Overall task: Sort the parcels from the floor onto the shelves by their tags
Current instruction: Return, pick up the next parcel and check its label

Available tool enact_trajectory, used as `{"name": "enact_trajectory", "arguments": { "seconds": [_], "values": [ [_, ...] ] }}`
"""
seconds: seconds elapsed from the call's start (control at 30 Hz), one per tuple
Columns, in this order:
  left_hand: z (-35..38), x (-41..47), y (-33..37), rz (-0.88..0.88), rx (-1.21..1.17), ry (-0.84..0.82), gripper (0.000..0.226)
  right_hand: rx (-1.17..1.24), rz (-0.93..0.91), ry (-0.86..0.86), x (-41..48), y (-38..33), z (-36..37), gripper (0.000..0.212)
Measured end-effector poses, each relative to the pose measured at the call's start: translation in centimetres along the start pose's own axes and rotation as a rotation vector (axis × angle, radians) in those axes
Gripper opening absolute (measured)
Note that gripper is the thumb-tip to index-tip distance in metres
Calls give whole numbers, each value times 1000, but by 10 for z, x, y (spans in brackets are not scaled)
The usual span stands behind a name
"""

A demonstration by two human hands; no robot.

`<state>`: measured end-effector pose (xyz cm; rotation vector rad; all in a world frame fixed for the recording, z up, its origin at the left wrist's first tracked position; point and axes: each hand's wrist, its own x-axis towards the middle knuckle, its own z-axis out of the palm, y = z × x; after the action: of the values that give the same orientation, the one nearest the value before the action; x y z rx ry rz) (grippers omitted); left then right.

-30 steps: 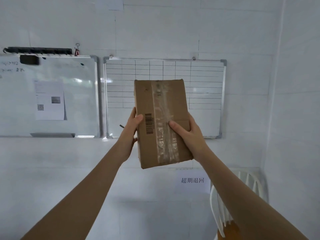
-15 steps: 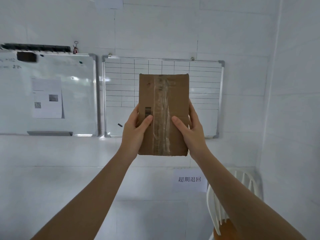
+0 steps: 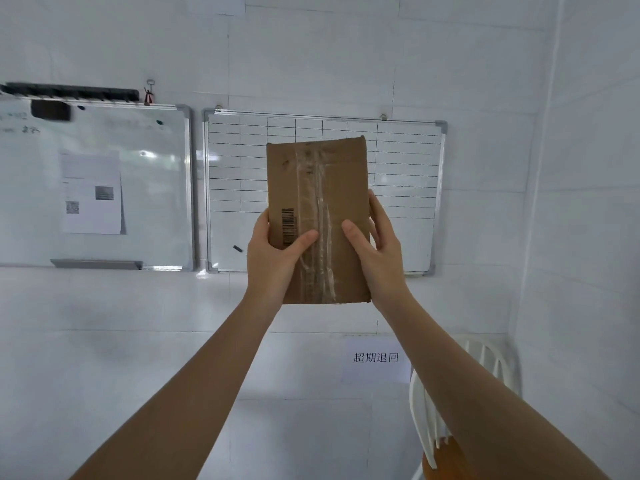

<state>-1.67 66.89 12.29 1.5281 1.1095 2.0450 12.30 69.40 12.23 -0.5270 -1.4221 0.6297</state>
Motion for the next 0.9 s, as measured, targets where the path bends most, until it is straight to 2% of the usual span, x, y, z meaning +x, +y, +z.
{"name": "enact_trajectory", "arguments": {
  "seconds": [0.07, 0.2, 0.27, 0.37, 0.47, 0.57, 0.7, 0.8, 0.9],
  "values": [
    [-5, 4, -1, -23, -51, -19, 54, 19, 13, -10, 2, 0, -1, 45],
    [-7, 9, -1, 5, -45, -27, 45, -21, 36, 53, 4, 4, -1, 41],
    [-1, 12, -4, 17, 14, -5, 47, 31, 62, 75, 3, 8, -1, 39],
    [8, 9, -5, 49, 95, -17, 75, 95, 141, 115, 3, 13, 1, 44],
    [17, 1, -3, 29, 156, -24, 102, 72, 143, 153, 0, 12, 6, 51],
    [25, -2, 1, 32, 252, 40, 117, 81, 174, 107, -1, 11, 3, 36],
    [25, 4, 1, 39, 279, 108, 108, 39, 222, 113, -2, 16, -11, 48],
    [20, 7, -1, 93, 184, 51, 96, 24, 255, 185, -5, 18, -15, 67],
    [25, 5, -5, 183, 295, -55, 75, -29, 260, 222, -5, 20, -12, 90]
  ]
}}
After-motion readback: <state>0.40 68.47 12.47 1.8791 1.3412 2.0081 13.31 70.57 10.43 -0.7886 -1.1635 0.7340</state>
